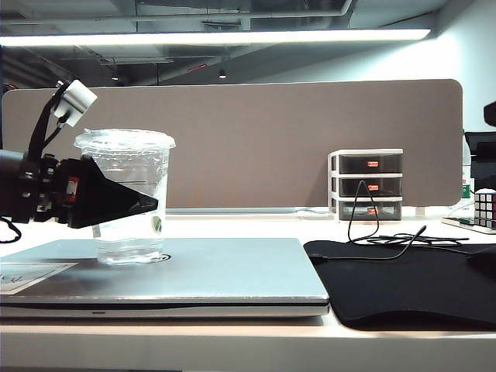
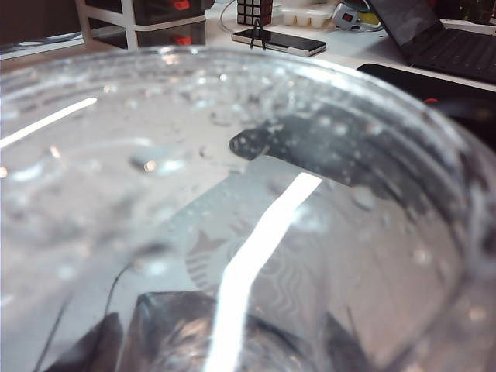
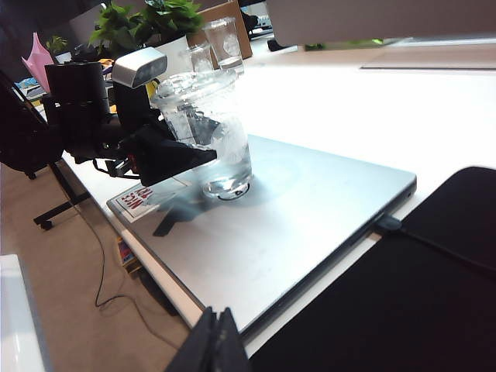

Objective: Pick up the coffee cup and place it over the laptop.

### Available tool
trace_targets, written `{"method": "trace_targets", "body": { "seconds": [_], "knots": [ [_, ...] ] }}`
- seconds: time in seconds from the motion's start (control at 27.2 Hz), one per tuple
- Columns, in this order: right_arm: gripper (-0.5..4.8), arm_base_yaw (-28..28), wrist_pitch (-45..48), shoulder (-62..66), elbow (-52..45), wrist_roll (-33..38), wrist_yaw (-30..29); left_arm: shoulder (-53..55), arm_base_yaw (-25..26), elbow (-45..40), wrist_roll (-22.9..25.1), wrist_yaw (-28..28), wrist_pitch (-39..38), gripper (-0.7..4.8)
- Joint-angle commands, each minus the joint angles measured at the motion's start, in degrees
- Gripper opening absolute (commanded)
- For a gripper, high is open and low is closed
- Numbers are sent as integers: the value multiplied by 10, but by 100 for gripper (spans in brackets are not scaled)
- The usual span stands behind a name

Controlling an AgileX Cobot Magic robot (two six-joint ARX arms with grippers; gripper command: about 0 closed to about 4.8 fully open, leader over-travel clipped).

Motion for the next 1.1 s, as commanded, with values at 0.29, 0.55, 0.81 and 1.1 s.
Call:
{"method": "trace_targets", "body": {
  "seconds": [0.29,0.55,0.81,1.1],
  "knots": [
    [-6,0,3,-1,-4,0,-2,7,0,-7,-5,5,10,479],
    [-6,2,3,-1,-4,0,-2,0,2,-14,-5,4,14,479],
    [-6,2,3,-1,-4,0,-2,-58,5,-64,-16,-10,14,479],
    [-6,2,10,-1,-4,0,-2,-151,5,-136,-31,-56,14,479]
  ]
}}
